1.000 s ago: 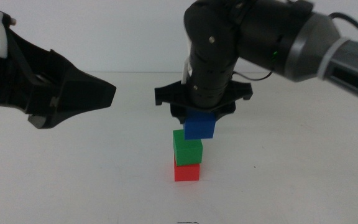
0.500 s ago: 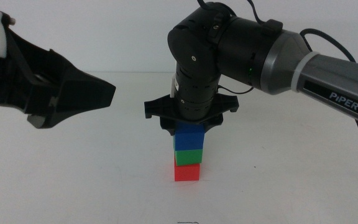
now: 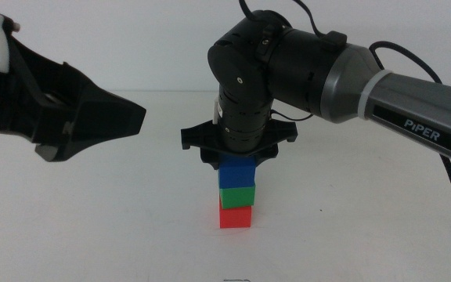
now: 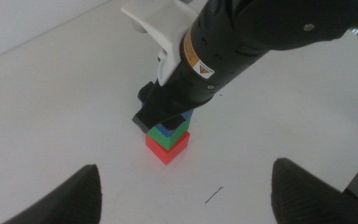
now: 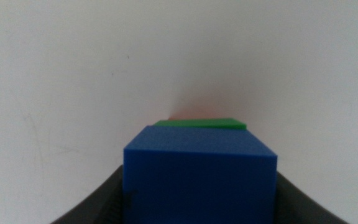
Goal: Stack red cubes first, then green, then blue cubes in a specific spot.
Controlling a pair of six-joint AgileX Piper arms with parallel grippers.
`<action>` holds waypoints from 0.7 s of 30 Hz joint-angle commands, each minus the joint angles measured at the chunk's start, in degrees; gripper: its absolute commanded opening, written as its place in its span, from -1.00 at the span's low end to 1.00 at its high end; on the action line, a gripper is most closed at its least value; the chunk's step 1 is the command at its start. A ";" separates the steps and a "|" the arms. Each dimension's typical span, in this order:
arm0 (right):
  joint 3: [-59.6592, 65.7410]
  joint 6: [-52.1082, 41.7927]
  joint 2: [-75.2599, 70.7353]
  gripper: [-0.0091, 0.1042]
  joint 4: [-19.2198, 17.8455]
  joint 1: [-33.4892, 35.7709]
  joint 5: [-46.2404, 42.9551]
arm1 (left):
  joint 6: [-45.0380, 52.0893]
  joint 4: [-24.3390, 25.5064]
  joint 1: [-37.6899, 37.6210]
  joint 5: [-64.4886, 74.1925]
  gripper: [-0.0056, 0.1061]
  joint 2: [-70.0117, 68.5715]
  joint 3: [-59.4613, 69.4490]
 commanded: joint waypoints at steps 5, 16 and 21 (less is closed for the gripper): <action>-1.91 -0.05 -3.22 -0.86 -3.06 -0.04 -1.22 | -0.21 -2.27 -0.09 -3.26 0.78 -0.61 -1.31; -1.91 -0.03 -3.22 -0.10 -2.62 -0.04 -2.57 | -0.21 -2.27 -0.09 -3.26 0.78 -0.61 -1.31; -1.91 0.25 -3.22 0.27 -2.73 -0.11 -3.03 | -0.21 -2.27 -0.09 -3.26 0.78 -0.61 -1.31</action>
